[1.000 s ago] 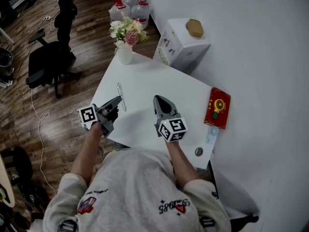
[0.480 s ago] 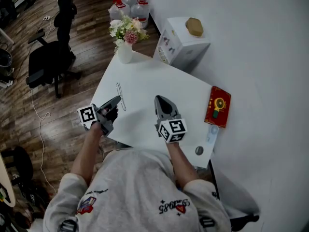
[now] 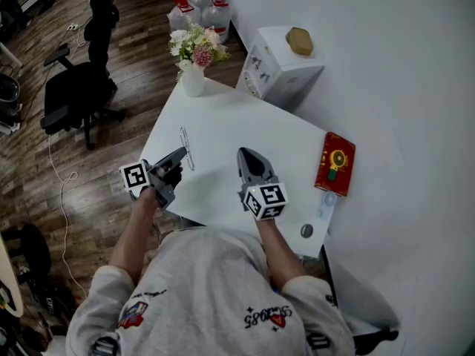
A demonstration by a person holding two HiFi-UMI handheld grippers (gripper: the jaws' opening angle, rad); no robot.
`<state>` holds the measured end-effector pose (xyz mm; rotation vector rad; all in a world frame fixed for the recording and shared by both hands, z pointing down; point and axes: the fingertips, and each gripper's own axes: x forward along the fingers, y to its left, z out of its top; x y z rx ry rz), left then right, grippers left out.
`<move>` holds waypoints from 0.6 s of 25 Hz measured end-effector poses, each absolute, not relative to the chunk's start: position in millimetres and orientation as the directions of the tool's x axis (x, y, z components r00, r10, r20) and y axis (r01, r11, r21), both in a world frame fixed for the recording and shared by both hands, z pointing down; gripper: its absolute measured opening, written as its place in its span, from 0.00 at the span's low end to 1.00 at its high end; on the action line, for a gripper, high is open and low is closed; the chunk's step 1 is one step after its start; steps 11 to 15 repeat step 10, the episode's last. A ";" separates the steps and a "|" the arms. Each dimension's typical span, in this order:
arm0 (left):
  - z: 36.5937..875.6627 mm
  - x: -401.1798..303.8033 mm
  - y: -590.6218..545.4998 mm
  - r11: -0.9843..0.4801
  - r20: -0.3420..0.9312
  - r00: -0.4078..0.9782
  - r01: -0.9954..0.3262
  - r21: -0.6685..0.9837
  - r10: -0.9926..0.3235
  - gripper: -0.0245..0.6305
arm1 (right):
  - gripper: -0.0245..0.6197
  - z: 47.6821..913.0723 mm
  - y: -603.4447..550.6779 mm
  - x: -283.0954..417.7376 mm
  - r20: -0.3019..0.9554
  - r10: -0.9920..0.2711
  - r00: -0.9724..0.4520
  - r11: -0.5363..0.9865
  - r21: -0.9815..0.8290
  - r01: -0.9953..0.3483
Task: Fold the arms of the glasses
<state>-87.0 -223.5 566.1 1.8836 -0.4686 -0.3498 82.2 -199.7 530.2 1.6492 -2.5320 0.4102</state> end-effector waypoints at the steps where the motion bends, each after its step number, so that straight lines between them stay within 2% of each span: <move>1: 565.9 -87.2 -222.7 -0.312 -0.017 0.878 -0.152 0.938 -0.478 0.05 | 0.04 530.4 -198.8 81.5 0.222 -0.883 -0.413 0.380 -0.175 -0.908; 15: 564.6 -86.6 -216.8 -0.306 -0.024 0.883 -0.137 0.942 -0.468 0.05 | 0.04 531.6 -193.4 76.4 0.232 -0.877 -0.421 0.387 -0.181 -0.904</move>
